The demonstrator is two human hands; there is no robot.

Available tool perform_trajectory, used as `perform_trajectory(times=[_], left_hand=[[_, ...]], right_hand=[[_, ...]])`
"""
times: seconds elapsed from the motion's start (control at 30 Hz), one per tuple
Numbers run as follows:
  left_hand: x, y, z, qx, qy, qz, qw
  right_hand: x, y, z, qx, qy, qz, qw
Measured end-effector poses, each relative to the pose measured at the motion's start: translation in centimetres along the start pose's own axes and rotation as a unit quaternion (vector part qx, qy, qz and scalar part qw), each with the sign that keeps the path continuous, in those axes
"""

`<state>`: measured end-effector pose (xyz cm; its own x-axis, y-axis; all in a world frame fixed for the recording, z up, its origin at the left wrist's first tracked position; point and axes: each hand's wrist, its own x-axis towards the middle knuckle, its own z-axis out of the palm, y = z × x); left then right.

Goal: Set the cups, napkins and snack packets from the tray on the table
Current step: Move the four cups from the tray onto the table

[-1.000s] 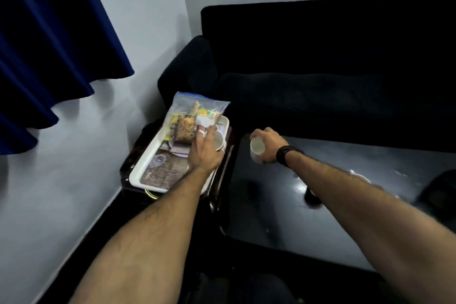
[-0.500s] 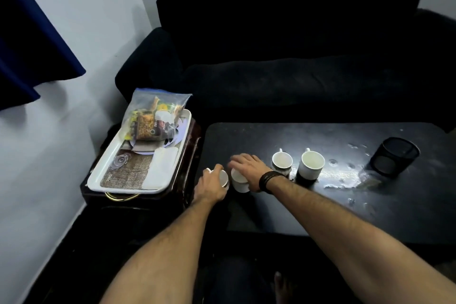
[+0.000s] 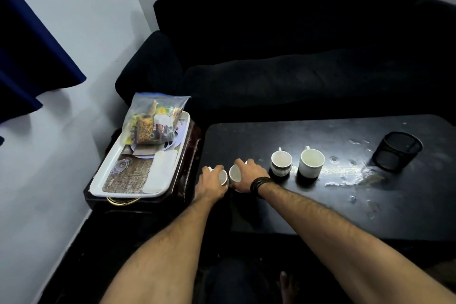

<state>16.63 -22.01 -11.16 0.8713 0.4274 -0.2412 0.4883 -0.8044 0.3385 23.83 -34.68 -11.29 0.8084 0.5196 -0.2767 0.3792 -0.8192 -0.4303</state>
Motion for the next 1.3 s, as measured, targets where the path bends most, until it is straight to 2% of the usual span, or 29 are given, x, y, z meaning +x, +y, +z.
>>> perform_trajectory(times=[0.2,0.33,0.5,0.83,1.03,1.3], left_hand=[[1.5,3.1,-2.2,-0.009,0.038,0.022,0.999],[3.5,8.3,-4.2,-0.034,0.055,0.063,0.996],[5.8,14.6,-4.3,-0.044,0.060,0.115,0.991],[10.8,21.0,0.8,-0.005,0.004,0.139,0.990],[12.9,21.5,3.3,0.030,-0.043,0.128,0.990],[13.5,20.6,4.1,0.005,-0.055,0.129,0.990]], right_hand=[[0.3,1.7,-6.2,0.047,0.074,-0.030,0.996],[1.5,5.2,-13.1,0.049,0.147,0.006,0.988],[2.9,11.7,-18.0,0.058,0.163,0.072,0.982],[6.4,19.1,-15.6,0.135,0.124,0.108,0.977],[8.4,20.4,-13.6,0.143,0.076,0.094,0.982],[9.0,20.4,-13.2,0.133,0.053,0.075,0.987]])
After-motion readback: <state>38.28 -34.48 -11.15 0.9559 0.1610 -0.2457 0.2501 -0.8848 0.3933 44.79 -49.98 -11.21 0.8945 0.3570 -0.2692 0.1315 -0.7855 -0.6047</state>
